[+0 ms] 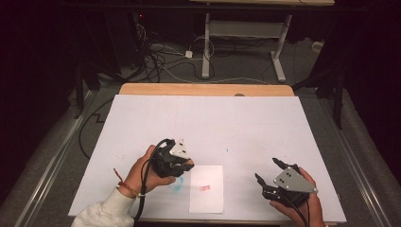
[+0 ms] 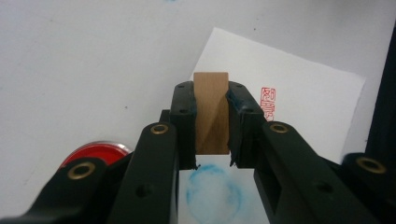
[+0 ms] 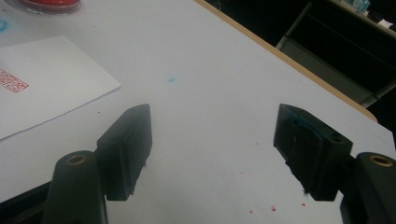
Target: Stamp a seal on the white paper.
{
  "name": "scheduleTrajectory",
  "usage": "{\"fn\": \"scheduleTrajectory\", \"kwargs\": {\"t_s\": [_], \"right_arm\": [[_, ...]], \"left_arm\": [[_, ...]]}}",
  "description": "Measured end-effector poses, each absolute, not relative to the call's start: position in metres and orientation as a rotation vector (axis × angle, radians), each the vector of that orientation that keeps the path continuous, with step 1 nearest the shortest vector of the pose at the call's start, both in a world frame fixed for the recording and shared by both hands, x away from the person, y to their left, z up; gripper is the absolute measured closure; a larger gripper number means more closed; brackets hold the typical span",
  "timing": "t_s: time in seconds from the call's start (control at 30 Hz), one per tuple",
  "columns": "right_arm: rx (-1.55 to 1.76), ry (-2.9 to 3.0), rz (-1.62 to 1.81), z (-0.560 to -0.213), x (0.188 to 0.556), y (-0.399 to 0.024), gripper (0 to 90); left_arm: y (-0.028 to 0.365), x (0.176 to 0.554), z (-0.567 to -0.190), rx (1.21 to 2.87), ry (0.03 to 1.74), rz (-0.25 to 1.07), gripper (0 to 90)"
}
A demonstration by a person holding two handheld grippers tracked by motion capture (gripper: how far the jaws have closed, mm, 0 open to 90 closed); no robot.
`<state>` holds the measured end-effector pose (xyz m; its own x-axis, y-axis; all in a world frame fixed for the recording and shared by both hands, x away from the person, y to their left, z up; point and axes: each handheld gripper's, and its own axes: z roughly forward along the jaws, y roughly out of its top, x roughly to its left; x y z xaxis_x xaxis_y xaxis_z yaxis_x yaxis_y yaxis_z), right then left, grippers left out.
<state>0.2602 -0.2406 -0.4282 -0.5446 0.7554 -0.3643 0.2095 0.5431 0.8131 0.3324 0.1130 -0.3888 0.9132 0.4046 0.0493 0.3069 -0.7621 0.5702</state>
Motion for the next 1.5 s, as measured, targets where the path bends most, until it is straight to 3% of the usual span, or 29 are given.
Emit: {"fn": "scheduleTrajectory", "kwargs": {"t_s": [0.8,1.5], "right_arm": [[0.778,2.045,0.946,-0.428,0.26,-0.241,28.9],[0.776,2.068,0.934,-0.431,0.261,-0.239,29.0]], "left_arm": [[0.154,0.352,-0.384,2.453,0.659,0.258,73.4],[0.174,0.388,-0.424,2.498,0.82,0.131,73.4]]}}
